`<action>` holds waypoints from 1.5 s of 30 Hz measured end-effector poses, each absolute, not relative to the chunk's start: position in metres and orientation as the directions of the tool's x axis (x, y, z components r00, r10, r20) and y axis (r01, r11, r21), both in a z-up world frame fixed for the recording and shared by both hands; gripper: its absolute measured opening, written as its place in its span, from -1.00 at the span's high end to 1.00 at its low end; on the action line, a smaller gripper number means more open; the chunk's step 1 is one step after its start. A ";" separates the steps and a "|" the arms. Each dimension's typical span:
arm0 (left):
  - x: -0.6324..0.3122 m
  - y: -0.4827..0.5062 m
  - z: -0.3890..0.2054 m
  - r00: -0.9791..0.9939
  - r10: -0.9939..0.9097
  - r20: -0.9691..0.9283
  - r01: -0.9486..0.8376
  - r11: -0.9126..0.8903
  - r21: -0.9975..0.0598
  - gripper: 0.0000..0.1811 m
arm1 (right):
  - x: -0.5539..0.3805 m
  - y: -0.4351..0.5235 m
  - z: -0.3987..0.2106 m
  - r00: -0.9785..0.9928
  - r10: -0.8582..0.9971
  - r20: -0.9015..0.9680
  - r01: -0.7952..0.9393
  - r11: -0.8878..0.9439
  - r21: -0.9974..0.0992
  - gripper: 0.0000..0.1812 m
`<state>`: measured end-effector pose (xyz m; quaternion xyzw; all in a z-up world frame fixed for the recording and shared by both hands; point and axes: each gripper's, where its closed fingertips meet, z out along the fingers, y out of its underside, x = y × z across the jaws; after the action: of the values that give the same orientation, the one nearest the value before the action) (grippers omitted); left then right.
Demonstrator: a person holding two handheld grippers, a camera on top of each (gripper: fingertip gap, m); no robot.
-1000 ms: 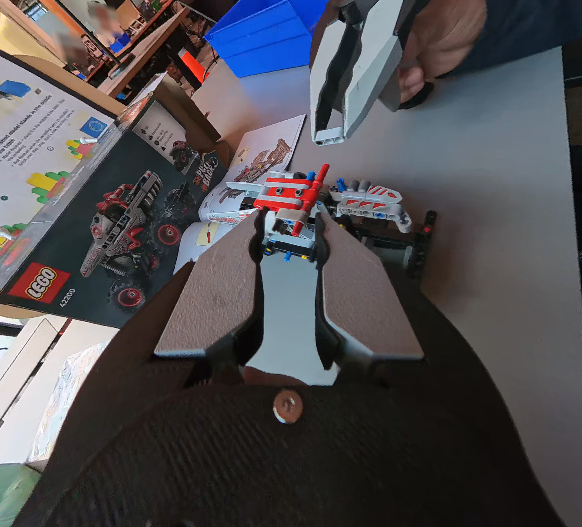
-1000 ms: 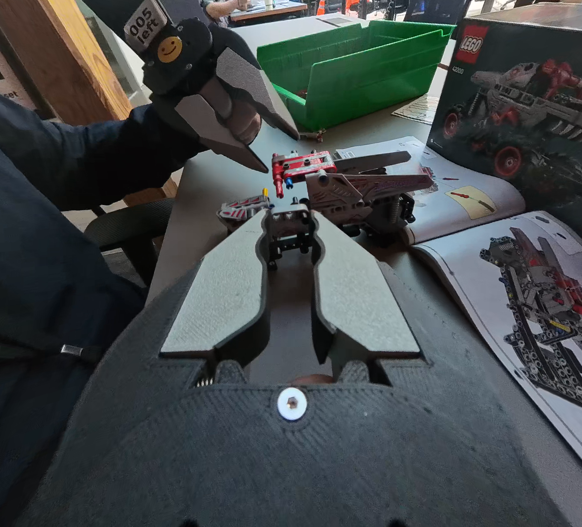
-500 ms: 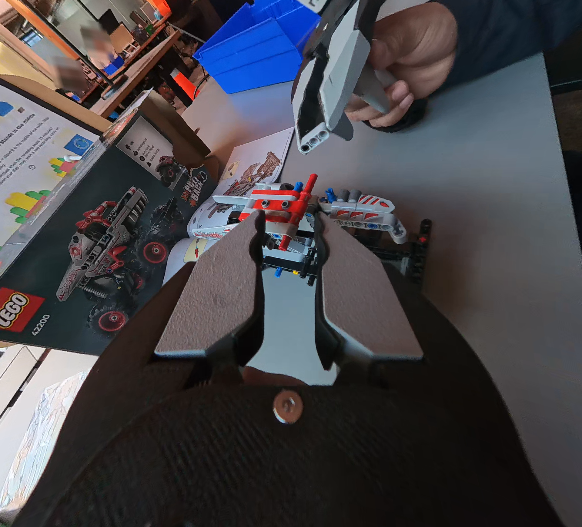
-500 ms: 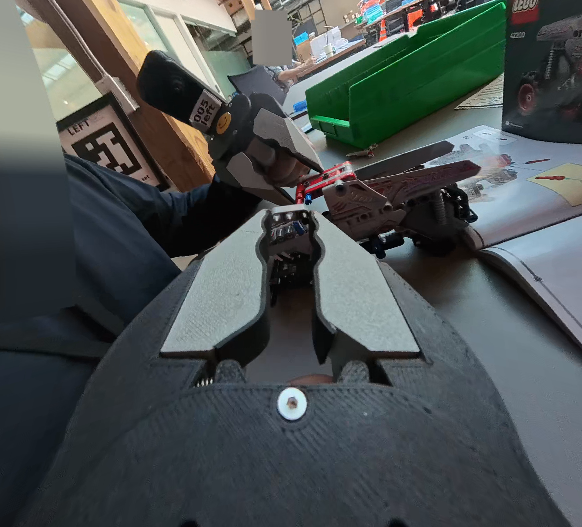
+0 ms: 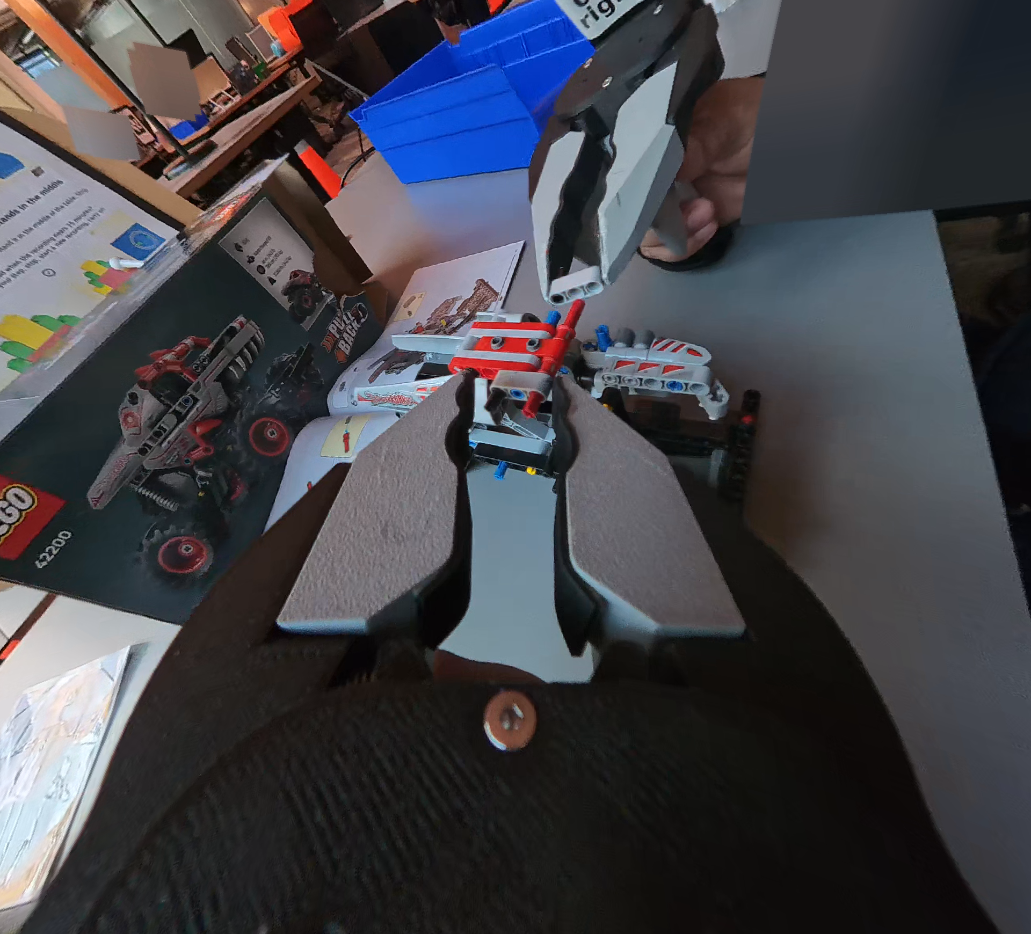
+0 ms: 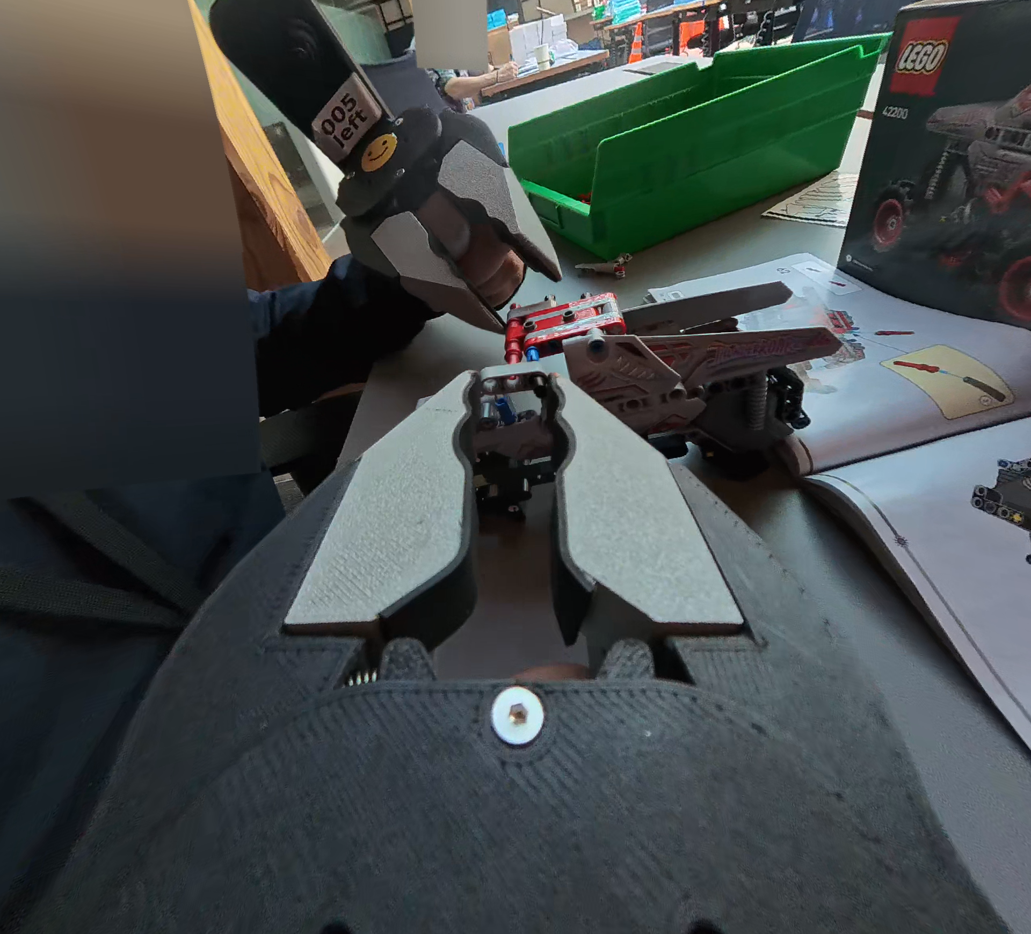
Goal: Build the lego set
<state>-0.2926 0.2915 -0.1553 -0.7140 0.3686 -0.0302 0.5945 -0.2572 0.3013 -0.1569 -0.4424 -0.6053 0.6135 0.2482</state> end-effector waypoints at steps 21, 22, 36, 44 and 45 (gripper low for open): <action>-0.290 0.297 -0.166 0.585 -0.521 -0.622 -0.687 0.089 -0.721 0.80 | -0.262 0.300 -0.158 -0.442 0.890 -0.112 0.183 -0.033 -0.983 0.77; -0.289 0.297 -0.166 0.583 -0.508 -0.634 -0.693 0.096 -0.715 0.80 | -0.262 0.299 -0.158 -0.446 0.887 -0.117 0.183 -0.038 -0.982 0.77; -0.289 0.297 -0.166 0.617 -0.463 -0.637 -0.669 0.118 -0.733 0.80 | -0.257 0.304 -0.162 -0.431 0.894 -0.123 0.196 -0.040 -0.980 0.77; -0.289 0.297 -0.166 0.624 -0.446 -0.642 -0.668 0.122 -0.734 0.80 | -0.259 0.304 -0.160 -0.413 0.903 -0.113 0.185 -0.038 -0.982 0.77; -0.289 0.297 -0.166 0.620 -0.443 -0.648 -0.673 0.125 -0.729 0.81 | -0.259 0.304 -0.160 -0.414 0.903 -0.116 0.185 -0.041 -0.982 0.77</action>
<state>-0.2887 0.2972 -0.1660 -0.6549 0.4260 0.0931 0.6172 -0.2587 0.3043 -0.1595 -0.4409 -0.6170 0.5713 0.3139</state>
